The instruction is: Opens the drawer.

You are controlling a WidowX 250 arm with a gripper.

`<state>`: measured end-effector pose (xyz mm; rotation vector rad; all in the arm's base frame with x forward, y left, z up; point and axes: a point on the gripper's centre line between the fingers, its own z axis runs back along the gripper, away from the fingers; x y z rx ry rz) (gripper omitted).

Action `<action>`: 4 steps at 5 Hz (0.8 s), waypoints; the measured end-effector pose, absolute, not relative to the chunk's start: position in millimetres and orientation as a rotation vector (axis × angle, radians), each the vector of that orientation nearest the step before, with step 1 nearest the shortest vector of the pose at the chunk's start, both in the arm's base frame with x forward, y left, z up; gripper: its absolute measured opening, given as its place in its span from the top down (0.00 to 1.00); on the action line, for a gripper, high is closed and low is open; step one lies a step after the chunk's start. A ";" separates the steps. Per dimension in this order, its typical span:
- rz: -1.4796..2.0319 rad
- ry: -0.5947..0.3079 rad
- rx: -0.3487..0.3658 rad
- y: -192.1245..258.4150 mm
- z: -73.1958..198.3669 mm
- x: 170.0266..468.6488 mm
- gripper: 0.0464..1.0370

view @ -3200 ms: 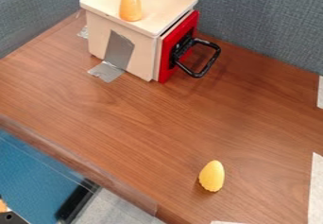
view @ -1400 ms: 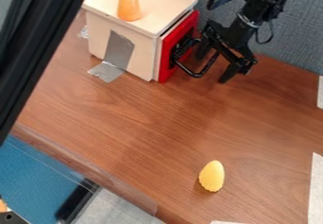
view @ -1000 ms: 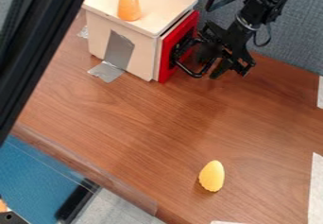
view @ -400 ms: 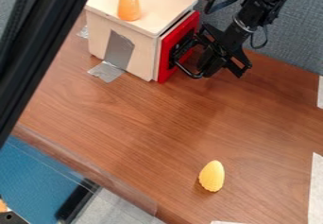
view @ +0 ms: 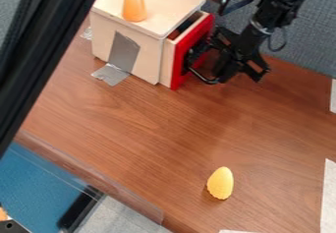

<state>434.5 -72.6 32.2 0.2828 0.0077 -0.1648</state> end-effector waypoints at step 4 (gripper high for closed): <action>-0.238 -0.035 0.279 -123.8 46.8 434.2 0.91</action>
